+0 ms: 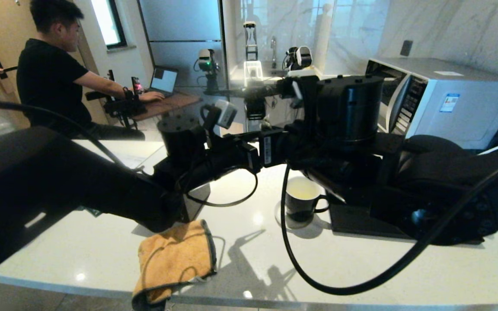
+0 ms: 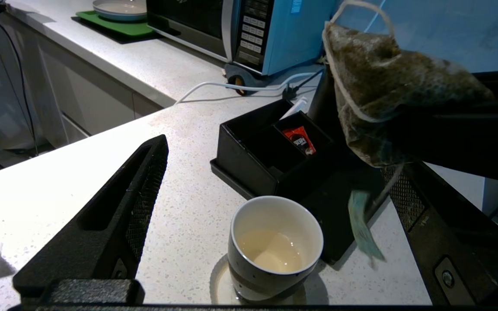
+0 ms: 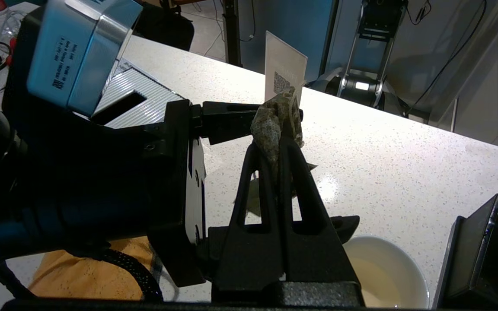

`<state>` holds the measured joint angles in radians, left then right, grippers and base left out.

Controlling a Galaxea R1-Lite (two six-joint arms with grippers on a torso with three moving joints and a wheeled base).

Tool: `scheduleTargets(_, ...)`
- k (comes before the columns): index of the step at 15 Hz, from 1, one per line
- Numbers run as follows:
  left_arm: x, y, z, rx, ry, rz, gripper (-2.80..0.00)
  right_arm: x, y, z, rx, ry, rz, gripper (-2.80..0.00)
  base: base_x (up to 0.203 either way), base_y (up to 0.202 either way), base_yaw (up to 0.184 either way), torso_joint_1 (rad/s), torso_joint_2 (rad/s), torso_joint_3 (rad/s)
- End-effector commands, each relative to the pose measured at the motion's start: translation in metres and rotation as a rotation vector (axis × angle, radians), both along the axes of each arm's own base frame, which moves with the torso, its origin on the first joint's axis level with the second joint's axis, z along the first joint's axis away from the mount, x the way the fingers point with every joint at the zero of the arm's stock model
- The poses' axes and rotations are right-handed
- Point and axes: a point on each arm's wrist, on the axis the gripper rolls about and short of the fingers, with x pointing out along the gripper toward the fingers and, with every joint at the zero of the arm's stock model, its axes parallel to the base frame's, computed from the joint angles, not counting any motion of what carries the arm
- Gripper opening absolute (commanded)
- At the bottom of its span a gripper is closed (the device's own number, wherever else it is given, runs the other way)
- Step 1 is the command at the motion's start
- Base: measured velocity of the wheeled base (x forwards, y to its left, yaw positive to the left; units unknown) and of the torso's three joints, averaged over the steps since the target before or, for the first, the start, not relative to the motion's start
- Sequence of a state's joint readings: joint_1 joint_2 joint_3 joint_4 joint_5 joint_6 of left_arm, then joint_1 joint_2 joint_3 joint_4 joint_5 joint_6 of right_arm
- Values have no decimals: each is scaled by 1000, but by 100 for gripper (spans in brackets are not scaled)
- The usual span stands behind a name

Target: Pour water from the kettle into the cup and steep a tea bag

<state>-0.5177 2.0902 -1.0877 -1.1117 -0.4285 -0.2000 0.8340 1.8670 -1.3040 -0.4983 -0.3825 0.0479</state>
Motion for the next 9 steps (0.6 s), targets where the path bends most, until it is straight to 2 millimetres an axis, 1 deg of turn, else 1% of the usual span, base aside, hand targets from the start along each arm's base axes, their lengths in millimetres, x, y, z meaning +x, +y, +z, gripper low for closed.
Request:
scheduleTargets(1, 1, 1, 1, -4, -6, 0, 0, 1, 2, -2, -2, 2, -1, -280, 0, 0, 0, 0, 0, 0)
scheduleTargets(9, 3, 6, 2, -5, -9, 10, 0, 2, 2, -2, -1, 1, -1, -280, 0, 0, 0, 0, 0, 0)
